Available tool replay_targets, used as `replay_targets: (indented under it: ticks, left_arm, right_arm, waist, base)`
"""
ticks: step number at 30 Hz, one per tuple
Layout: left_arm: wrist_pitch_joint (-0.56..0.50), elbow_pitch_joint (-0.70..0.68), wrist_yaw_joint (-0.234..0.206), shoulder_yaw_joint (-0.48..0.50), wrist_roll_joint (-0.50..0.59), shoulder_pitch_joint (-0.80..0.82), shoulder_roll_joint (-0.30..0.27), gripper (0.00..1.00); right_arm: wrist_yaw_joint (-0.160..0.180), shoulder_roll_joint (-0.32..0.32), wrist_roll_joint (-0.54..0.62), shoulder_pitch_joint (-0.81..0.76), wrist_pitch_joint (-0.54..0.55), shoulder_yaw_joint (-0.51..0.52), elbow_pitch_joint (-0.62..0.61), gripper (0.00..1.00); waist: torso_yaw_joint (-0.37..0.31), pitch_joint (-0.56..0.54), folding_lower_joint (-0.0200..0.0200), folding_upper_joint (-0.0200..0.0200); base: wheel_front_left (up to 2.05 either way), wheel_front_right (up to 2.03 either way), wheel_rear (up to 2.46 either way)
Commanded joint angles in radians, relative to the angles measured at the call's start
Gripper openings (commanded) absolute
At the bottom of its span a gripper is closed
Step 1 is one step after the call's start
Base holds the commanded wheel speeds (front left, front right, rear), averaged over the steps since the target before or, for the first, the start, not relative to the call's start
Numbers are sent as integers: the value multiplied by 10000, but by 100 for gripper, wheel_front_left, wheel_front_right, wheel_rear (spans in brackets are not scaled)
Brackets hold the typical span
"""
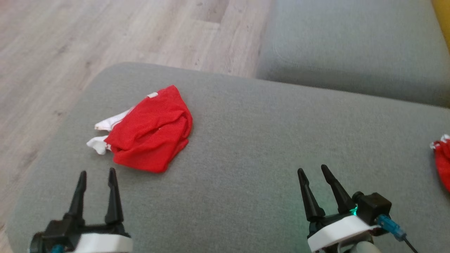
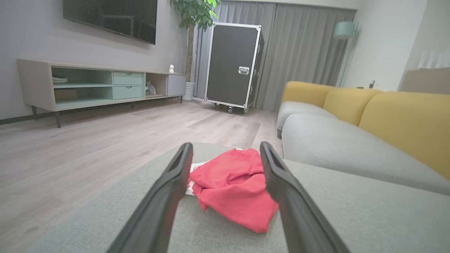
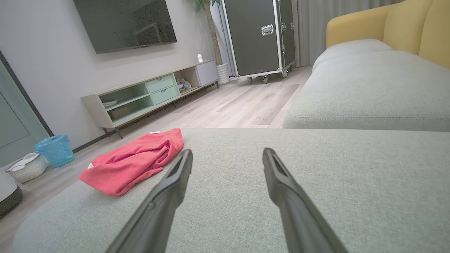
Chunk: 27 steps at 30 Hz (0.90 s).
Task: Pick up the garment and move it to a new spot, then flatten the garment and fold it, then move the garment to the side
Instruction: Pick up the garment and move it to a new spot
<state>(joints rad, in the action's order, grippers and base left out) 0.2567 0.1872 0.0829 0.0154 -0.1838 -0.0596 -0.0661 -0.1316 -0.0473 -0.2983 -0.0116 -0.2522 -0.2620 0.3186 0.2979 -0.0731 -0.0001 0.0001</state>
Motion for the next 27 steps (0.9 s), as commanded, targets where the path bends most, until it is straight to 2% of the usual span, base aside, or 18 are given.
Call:
replay_targets:
  ticks: [1, 3, 6, 16, 20, 27]
  left_arm:
    - [51, -175, 58, 376, 82, 835, -293, 100]
    - [-109, 242, 153, 303, 124, 1298, -635, 100]
    - [-924, 731, 294, 60, 141, 2307, -1210, 100]
    - [-4512, 2940, 471, -930, -963, 5604, -3087, 100]
    - [-5120, 3894, 474, -1444, -1441, 6512, -3642, 100]
    - [-5577, 4996, 476, -2284, -2253, 7302, -4026, 100]
  right_arm:
    - [9, -30, 74, 488, -95, -201, -288, 100]
    - [9, -30, 166, 609, -95, -151, -329, 100]
    - [9, -30, 353, 832, -95, -63, -432, 100]
    - [9, -30, 898, 1574, -95, 317, -934, 100]
    - [9, -30, 1045, 1802, -95, 399, -1111, 100]
    - [9, -30, 1215, 2008, -95, 578, -1274, 100]
  waist:
    - [-217, 286, 1, -1]
    - [-399, 597, 1, -1]
    - [-695, 1167, 1, -1]
    - [-1535, 2892, 1, -1]
    - [-1774, 3424, 1, -1]
    - [-2002, 3954, 1, -1]
  base:
    - [0, 0, 0]
    - [0, 0, 0]
    - [0, 0, 0]
    - [0, 0, 0]
    - [0, 0, 0]
    - [0, 0, 0]
